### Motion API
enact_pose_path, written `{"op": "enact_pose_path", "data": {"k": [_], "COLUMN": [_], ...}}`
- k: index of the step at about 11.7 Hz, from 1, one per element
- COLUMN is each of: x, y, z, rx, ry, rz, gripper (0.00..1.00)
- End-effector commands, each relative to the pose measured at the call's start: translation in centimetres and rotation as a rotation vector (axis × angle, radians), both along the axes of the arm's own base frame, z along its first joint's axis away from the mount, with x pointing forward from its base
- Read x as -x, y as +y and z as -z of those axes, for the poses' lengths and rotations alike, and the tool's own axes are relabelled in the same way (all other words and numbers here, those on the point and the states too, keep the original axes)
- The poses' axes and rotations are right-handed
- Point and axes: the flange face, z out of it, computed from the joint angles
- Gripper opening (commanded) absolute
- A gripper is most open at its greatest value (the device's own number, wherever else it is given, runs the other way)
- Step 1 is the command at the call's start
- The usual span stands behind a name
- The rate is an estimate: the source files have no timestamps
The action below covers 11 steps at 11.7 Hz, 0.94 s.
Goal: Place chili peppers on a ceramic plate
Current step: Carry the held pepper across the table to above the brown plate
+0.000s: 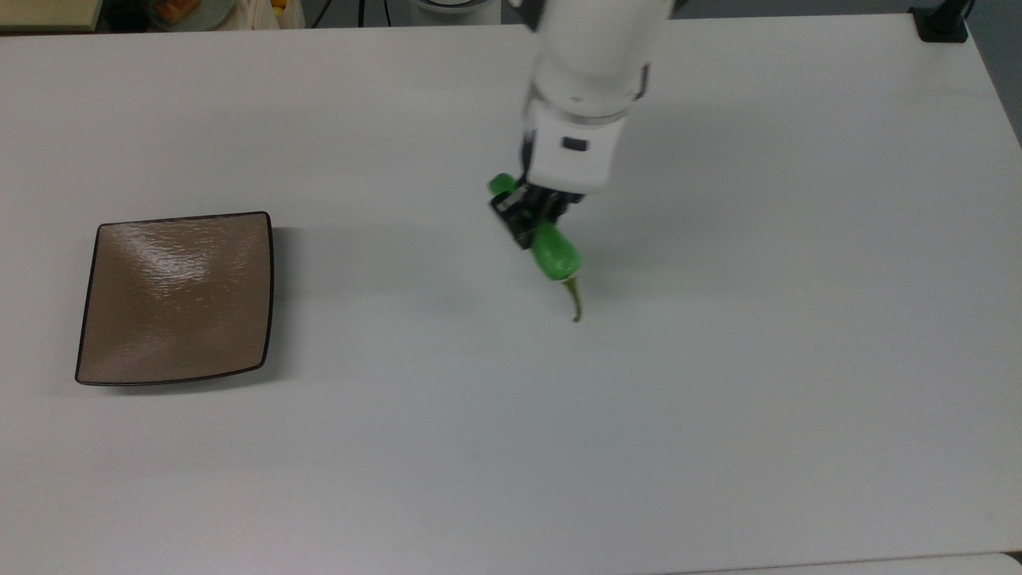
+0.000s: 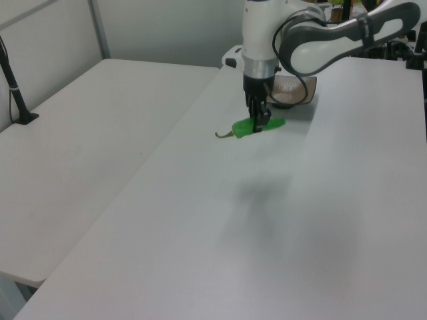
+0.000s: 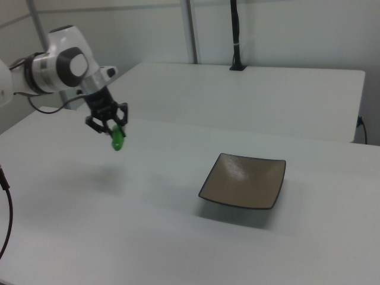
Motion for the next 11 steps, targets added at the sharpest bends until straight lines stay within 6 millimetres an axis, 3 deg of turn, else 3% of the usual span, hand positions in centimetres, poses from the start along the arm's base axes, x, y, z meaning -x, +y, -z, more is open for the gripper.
{"op": "enact_pose_path", "data": {"k": [1, 7, 9, 11], "x": [-1.0, -3.0, -3.1, -2.9], "y": [-7.5, -23.3, -27.7, -30.2], "z": [-1.0, -1.9, -2.5, -2.5], "rx": [0.043, 0.068, 0.041, 0.047], "ry": [0.003, -0.086, -0.146, -0.158], "rz": [-0.178, -0.253, -0.266, -0.267], "gripper": [0.24, 0.24, 0.24, 0.25]}}
